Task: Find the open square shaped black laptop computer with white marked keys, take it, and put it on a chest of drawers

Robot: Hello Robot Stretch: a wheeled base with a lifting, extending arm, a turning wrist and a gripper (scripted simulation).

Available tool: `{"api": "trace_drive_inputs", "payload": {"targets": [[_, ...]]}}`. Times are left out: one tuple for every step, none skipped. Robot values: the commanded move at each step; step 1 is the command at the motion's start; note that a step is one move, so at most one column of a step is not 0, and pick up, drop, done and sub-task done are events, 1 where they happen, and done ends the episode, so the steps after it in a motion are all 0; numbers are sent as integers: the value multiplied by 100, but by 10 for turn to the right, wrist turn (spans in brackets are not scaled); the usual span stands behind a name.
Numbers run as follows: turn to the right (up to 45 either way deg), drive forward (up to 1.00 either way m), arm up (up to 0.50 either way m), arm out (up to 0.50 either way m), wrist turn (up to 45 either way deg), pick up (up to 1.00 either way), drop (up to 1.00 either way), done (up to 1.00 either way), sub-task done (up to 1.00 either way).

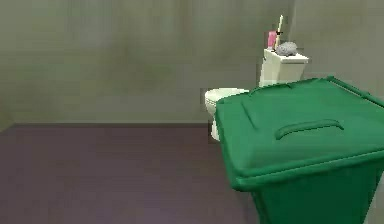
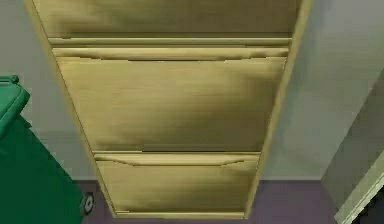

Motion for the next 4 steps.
{"api": "trace_drive_inputs", "payload": {"targets": [[-450,0,0,0,0,0,0,0,0],[-450,0,0,0,0,0,0,0,0],[-450,0,0,0,0,0,0,0,0],[-420,0,0,0,0,0,0,0,0]]}}
